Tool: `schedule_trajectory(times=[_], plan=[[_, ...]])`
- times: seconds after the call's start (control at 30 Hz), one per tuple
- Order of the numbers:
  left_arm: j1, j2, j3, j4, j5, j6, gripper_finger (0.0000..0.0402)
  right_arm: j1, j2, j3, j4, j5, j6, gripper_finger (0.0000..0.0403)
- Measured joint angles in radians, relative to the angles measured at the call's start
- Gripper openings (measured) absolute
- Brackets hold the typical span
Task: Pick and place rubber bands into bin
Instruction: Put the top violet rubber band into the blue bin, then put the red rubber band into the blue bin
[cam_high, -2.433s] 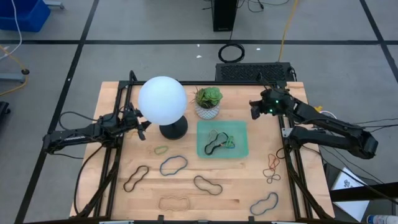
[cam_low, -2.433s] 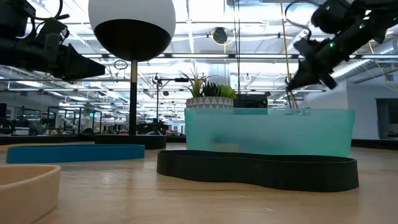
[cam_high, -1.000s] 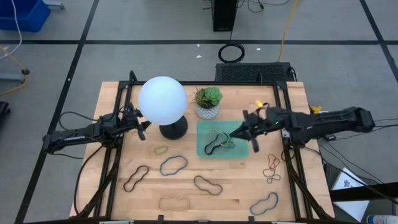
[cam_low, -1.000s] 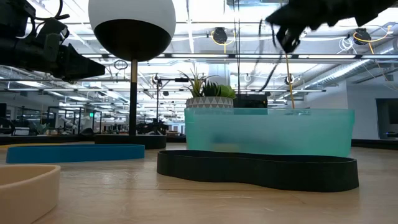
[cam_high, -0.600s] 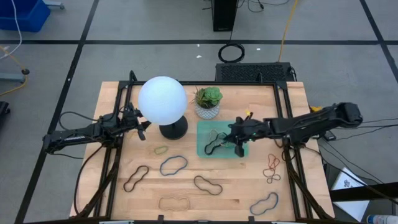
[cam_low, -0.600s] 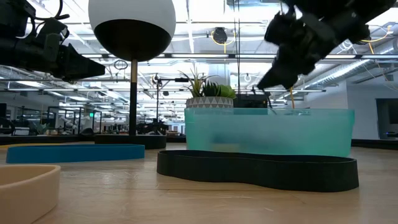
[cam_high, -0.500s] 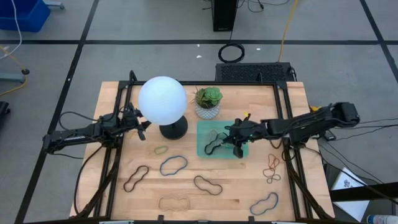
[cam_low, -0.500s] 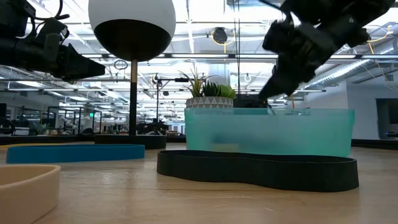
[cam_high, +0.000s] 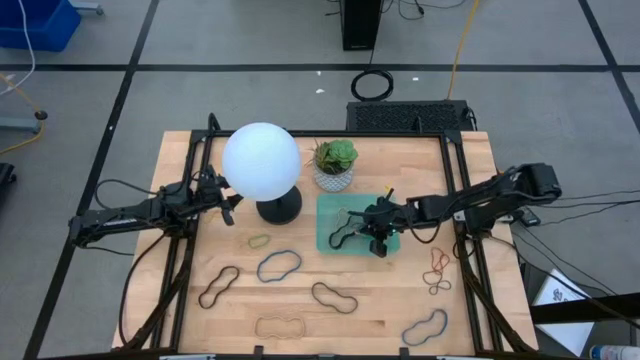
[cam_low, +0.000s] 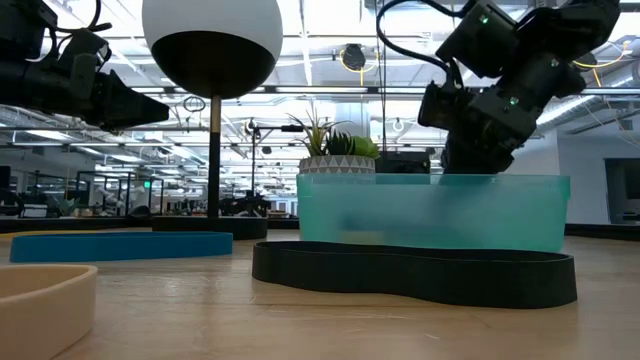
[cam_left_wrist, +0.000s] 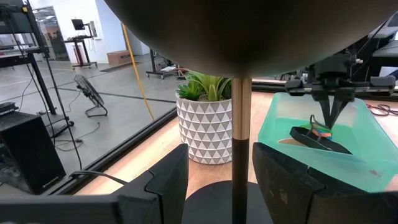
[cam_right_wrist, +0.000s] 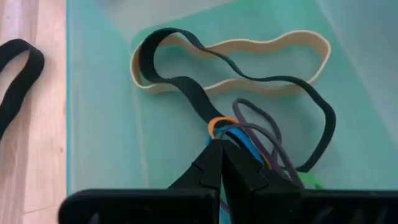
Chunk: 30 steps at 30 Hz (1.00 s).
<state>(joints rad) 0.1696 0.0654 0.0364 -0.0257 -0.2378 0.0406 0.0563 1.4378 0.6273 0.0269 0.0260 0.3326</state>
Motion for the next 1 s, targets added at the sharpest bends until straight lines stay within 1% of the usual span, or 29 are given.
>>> schedule_trajectory(times=[0.17, 0.43, 0.57, 0.83, 1.0], plan=[[0.000, 0.000, 0.000, 0.000, 0.000, 0.000, 0.0186, 0.000, -0.001, -0.001, -0.001, 0.000, 0.000, 0.0001], [0.000, 0.000, 0.000, 0.000, 0.000, 0.000, 0.0186, 0.000, -0.006, -0.001, 0.000, -0.001, 0.029, 0.0023], [0.000, 0.000, 0.000, 0.000, 0.000, 0.000, 0.0186, 0.000, -0.006, -0.001, -0.002, -0.001, 0.021, 0.0045], [0.000, 0.000, 0.000, 0.000, 0.000, 0.000, 0.0186, 0.000, -0.013, -0.001, -0.004, -0.001, 0.019, 0.0105], [0.000, 0.000, 0.000, 0.000, 0.000, 0.000, 0.0186, -0.003, -0.049, -0.001, -0.006, -0.002, 0.018, 0.0124]])
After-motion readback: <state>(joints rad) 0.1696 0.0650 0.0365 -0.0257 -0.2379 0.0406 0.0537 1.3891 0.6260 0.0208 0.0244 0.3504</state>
